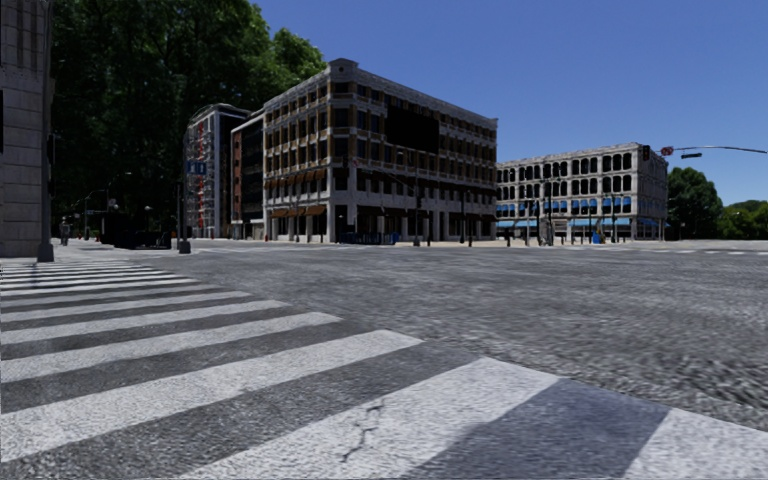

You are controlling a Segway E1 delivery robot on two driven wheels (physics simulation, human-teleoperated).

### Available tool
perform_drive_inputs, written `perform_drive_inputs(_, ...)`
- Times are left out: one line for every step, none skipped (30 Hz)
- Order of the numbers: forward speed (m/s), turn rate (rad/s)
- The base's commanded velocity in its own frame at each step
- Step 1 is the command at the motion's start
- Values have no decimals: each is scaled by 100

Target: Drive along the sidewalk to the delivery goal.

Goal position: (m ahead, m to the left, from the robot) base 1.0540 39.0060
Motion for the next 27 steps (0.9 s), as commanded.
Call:
perform_drive_inputs(128,63)
perform_drive_inputs(124,63)
perform_drive_inputs(124,63)
perform_drive_inputs(131,63)
perform_drive_inputs(142,63)
perform_drive_inputs(145,63)
perform_drive_inputs(145,63)
perform_drive_inputs(147,63)
perform_drive_inputs(147,63)
perform_drive_inputs(147,63)
perform_drive_inputs(147,63)
perform_drive_inputs(147,63)
perform_drive_inputs(147,63)
perform_drive_inputs(147,63)
perform_drive_inputs(147,63)
perform_drive_inputs(147,63)
perform_drive_inputs(147,63)
perform_drive_inputs(149,63)
perform_drive_inputs(152,63)
perform_drive_inputs(155,63)
perform_drive_inputs(155,63)
perform_drive_inputs(159,63)
perform_drive_inputs(161,63)
perform_drive_inputs(161,63)
perform_drive_inputs(163,63)
perform_drive_inputs(164,63)
perform_drive_inputs(167,63)
